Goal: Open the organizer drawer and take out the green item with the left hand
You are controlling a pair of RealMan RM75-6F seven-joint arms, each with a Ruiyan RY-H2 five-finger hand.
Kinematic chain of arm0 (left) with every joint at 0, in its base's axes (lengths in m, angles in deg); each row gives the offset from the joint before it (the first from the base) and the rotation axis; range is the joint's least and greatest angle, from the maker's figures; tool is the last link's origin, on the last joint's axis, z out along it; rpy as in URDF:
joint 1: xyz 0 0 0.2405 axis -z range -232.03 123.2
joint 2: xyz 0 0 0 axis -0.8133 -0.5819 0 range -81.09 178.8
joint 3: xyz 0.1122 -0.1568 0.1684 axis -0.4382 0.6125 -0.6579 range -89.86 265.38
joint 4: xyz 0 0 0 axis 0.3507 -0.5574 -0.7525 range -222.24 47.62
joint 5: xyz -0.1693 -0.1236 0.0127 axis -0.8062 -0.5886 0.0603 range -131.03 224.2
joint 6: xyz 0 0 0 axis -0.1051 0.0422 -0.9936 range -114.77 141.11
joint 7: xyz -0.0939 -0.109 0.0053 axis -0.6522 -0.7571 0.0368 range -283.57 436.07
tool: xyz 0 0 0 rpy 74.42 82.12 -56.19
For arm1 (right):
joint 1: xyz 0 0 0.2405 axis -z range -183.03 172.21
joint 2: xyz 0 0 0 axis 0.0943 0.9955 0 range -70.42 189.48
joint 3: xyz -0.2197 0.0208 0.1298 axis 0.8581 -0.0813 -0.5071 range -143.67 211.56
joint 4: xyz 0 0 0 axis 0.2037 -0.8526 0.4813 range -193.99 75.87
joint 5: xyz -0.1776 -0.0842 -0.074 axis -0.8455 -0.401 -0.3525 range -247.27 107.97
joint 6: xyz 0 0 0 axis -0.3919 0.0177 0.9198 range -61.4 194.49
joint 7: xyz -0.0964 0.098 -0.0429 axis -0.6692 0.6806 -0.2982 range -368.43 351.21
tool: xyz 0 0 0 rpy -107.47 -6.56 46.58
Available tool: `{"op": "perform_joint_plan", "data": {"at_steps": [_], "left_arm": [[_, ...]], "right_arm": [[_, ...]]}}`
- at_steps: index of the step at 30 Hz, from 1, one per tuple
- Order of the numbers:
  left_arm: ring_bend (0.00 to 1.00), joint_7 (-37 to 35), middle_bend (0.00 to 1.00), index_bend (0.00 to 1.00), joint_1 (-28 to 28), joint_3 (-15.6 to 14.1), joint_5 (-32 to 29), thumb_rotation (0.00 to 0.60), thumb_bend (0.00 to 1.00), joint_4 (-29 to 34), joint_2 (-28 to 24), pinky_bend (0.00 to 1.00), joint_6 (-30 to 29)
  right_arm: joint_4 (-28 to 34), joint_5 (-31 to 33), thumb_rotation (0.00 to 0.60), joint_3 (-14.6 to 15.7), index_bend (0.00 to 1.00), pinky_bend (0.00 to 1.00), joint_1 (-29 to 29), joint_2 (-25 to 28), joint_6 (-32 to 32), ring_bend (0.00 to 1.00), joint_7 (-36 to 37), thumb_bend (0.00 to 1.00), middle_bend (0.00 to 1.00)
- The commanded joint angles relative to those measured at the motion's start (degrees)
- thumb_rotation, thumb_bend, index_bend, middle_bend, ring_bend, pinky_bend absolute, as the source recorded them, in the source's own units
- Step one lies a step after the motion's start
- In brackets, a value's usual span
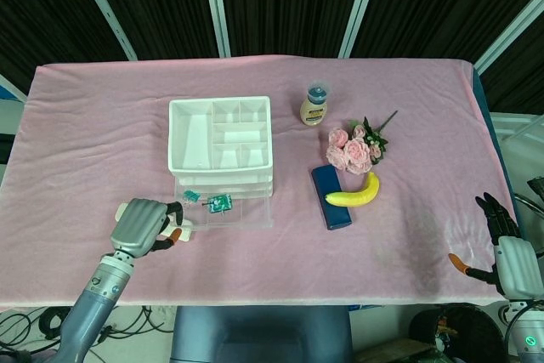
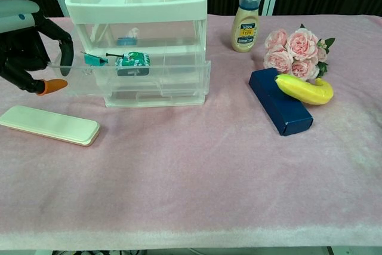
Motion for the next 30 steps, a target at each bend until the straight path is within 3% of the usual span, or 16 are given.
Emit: {"op": "perform_joint_plan", "data": {"at_steps": [1, 7, 11, 17, 21, 25, 30], "left_arm": [[0.96, 0.0, 1.00, 0.59, -0.2, -0.6, 0.4, 0.600, 0.35, 0.4, -0.6, 0.94, 0.0], [0.96, -0.4, 1.00, 0.57, -0.7, -1.2, 0.9, 0.600, 0.35, 0.7, -1.9, 0.94, -0.4], [0.96, -1.6, 1.00, 0.40, -0.9, -1.1, 1.3, 0.600, 0.34, 0.4, -2.3, 0.94, -0.8], [0.96, -2.6, 1.00, 0.23, -0.9, -1.1, 2.5, 0.600, 0.15, -0.2, -2.4, 0.94, -0.7], [0.96, -2.8, 1.00, 0.21, -0.7, -0.9, 3.2, 0.600, 0.07, 0.1, -2.8, 0.94, -0.7], [0.96, -2.6, 1.00, 0.22, -0.4, -0.1, 4.5, 0.600, 0.07, 1.9, -4.3, 0.94, -1.2], [0.97, 0.1, 1.00, 0.32, 0.7, 1.8, 5.9, 0.600, 0.07, 5.8, -7.6, 0.95, -2.1]], "right_arm": [[0.0, 0.0, 0.600, 0.0, 0.00, 0.12, 0.0, 0.0, 0.0, 0.00, 0.0, 0.08, 0.00], [0.0, 0.0, 0.600, 0.0, 0.00, 0.12, 0.0, 0.0, -0.1, 0.00, 0.0, 0.08, 0.00], [0.0, 0.0, 0.600, 0.0, 0.00, 0.12, 0.0, 0.0, 0.0, 0.00, -0.1, 0.09, 0.00], [0.0, 0.1, 0.600, -0.1, 0.00, 0.12, 0.0, 0.0, -0.1, 0.00, -0.1, 0.08, 0.00], [0.0, 0.2, 0.600, -0.1, 0.00, 0.12, 0.0, 0.0, -0.1, 0.00, 0.0, 0.08, 0.00], [0.0, 0.1, 0.600, -0.1, 0.00, 0.12, 0.0, 0.0, 0.0, 0.00, 0.0, 0.08, 0.00], [0.0, 0.0, 0.600, 0.0, 0.00, 0.12, 0.0, 0.0, 0.0, 0.00, 0.0, 0.09, 0.00]]}}
